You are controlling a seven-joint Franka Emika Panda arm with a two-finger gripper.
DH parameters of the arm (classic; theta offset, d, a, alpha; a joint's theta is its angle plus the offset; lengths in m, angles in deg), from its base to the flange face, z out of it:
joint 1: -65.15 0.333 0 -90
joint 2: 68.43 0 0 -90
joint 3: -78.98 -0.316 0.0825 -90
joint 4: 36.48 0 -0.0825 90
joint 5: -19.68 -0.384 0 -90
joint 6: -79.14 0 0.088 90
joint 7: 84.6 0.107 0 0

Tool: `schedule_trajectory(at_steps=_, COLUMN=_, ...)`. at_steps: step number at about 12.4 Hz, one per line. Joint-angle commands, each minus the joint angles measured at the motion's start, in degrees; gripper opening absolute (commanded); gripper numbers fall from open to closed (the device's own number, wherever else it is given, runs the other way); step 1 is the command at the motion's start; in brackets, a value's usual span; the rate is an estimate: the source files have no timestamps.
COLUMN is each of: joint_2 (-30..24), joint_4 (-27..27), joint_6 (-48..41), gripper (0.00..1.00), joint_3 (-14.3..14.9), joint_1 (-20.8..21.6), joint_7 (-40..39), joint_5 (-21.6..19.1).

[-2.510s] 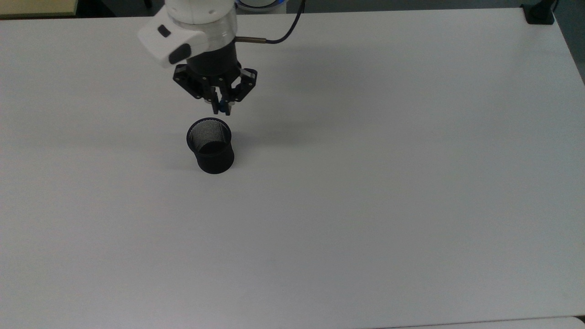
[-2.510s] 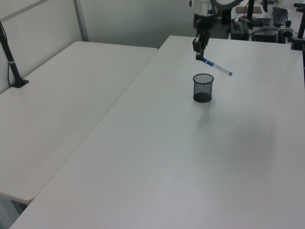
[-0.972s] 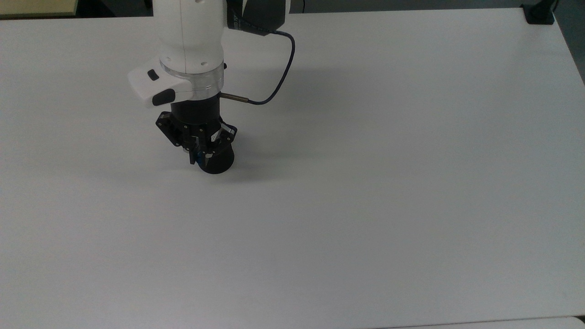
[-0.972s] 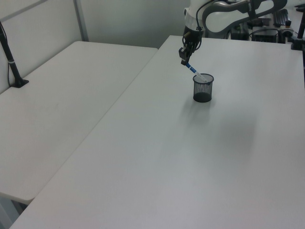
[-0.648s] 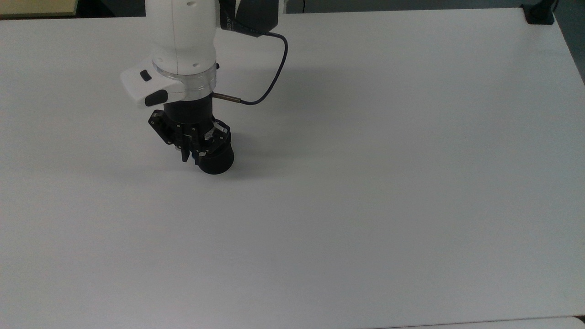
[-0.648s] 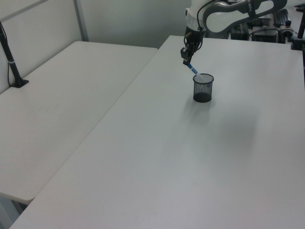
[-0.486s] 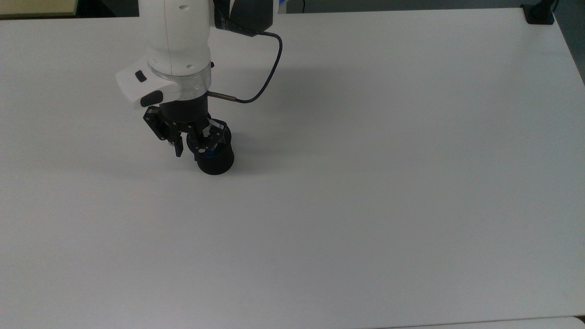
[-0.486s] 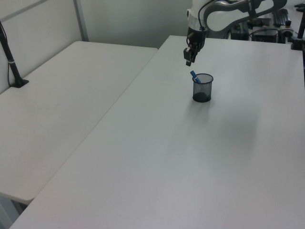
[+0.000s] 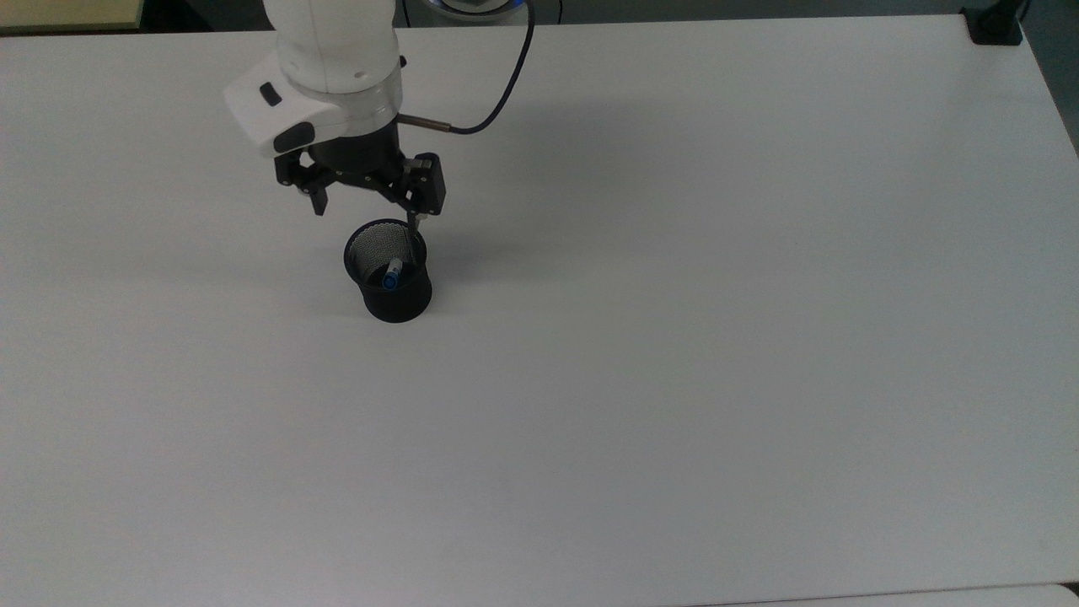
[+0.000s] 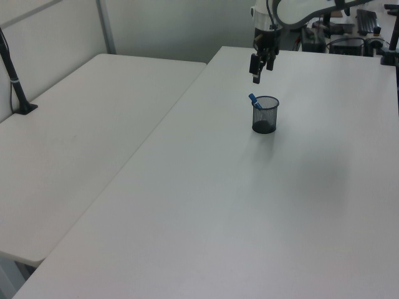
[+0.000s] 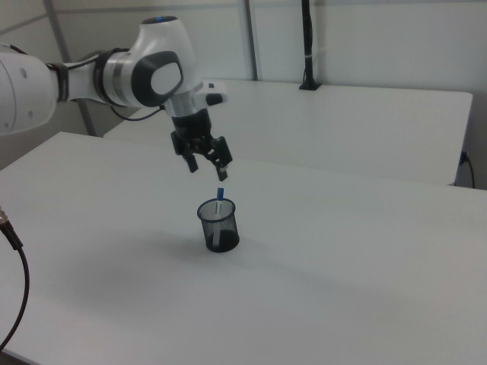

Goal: Insert the marker
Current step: 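Open the gripper and raise it away from the cup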

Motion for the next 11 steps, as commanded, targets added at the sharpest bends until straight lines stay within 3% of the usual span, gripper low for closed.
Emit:
schedule_trajectory(at_steps=1, joint_2=-3.64, joint_4=-1.16, joint_6=-7.19, gripper=1.0, joint_3=0.12, joint_1=2.87, joint_7=2.94, joint_5=-0.85)
schedule_trajectory(at_steps=5, joint_2=-8.29, joint_4=-1.25, joint_6=-9.59, gripper=1.0, joint_3=0.21, joint_1=2.61, joint_7=2.95, joint_5=-1.29)
schedule_trajectory(at_steps=11, joint_2=-9.63, joint_4=-0.38, joint_6=-11.35, gripper=1.0, joint_3=0.56, joint_1=2.0, joint_7=3.12, joint_5=-1.2)
